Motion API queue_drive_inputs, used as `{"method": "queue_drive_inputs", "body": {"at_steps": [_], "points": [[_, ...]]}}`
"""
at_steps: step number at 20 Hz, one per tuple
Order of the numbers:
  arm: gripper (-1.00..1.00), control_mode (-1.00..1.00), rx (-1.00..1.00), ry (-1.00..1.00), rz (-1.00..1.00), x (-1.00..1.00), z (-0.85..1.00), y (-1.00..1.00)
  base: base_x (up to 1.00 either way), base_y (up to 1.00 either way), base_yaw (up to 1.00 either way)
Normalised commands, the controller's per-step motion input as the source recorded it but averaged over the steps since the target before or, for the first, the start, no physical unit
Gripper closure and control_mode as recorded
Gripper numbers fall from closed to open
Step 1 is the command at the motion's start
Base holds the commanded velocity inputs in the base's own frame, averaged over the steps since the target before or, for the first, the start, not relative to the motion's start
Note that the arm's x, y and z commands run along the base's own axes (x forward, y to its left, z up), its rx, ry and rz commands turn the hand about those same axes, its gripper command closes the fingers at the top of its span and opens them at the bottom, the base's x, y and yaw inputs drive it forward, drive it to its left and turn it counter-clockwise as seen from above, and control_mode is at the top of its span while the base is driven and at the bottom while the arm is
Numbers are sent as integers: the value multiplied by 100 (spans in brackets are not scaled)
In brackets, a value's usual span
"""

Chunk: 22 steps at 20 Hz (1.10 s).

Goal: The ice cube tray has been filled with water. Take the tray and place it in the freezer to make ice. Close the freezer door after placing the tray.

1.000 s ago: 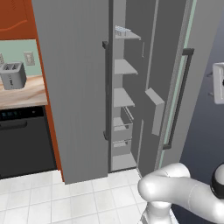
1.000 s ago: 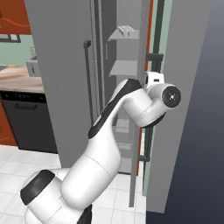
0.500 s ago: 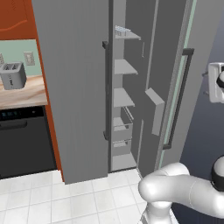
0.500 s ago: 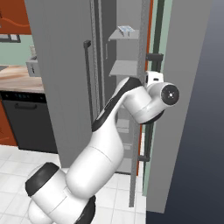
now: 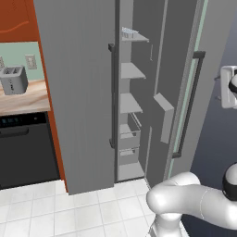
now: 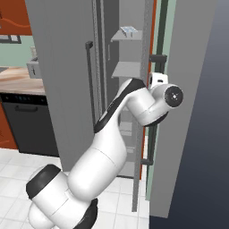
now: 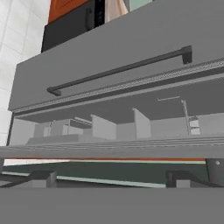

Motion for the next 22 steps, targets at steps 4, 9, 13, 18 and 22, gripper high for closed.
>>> {"method": "queue_drive_inputs", "body": {"at_steps": [4, 9, 13, 18, 22], "points": [[-100, -100, 5, 0, -11, 0, 0, 0, 0, 0, 0], [-100, -100, 10, 2, -13, 0, 0, 0, 0, 0, 0], [-100, -100, 13, 4, -13, 0, 0, 0, 0, 0, 0], [-100, -100, 18, 7, -10, 0, 0, 0, 0, 0, 0], [-100, -100, 20, 7, -4, 0, 0, 0, 0, 0, 0]]}}
